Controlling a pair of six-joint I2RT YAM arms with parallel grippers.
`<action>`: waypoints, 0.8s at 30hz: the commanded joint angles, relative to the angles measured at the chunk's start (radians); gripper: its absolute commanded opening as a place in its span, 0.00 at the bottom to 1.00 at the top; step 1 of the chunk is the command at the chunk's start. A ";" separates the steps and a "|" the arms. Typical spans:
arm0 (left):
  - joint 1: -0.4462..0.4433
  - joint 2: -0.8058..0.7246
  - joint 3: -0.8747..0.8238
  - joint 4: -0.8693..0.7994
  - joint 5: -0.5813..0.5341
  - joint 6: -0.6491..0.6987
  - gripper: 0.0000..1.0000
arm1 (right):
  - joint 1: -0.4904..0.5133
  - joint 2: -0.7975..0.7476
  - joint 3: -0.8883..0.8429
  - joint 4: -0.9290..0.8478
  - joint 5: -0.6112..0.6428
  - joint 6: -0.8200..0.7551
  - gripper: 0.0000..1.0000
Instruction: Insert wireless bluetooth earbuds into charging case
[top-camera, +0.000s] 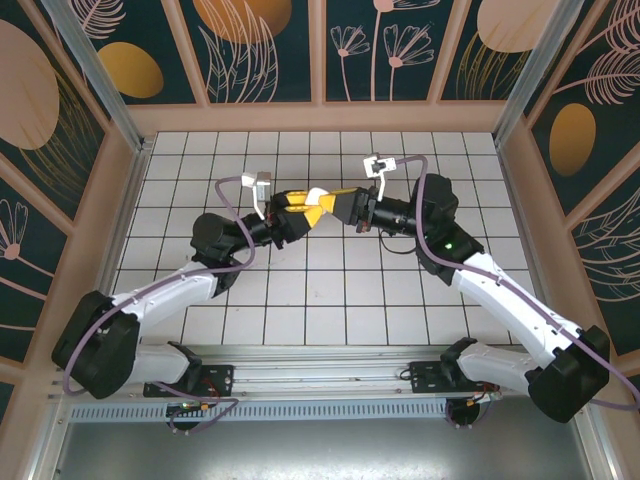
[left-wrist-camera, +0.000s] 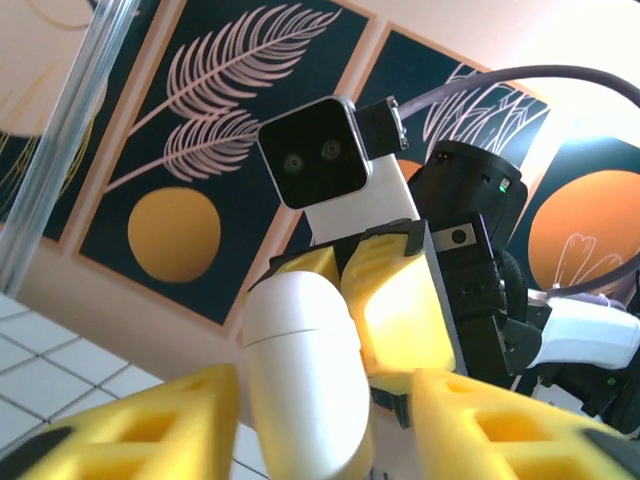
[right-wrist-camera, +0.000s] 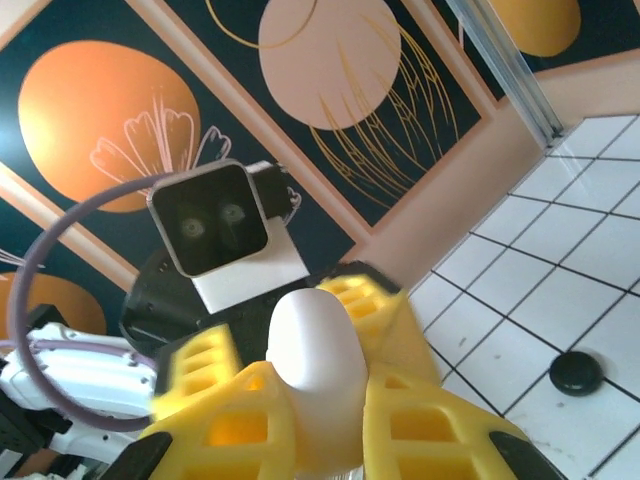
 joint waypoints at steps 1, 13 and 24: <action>0.014 -0.088 0.067 -0.330 -0.064 0.162 0.58 | -0.034 0.000 0.061 -0.124 -0.027 -0.108 0.09; 0.141 -0.139 0.177 -0.677 0.200 0.362 0.61 | -0.103 0.135 0.301 -0.470 -0.232 -0.429 0.07; 0.137 -0.009 0.171 -0.386 0.283 0.163 0.56 | -0.086 0.151 0.280 -0.409 -0.251 -0.405 0.06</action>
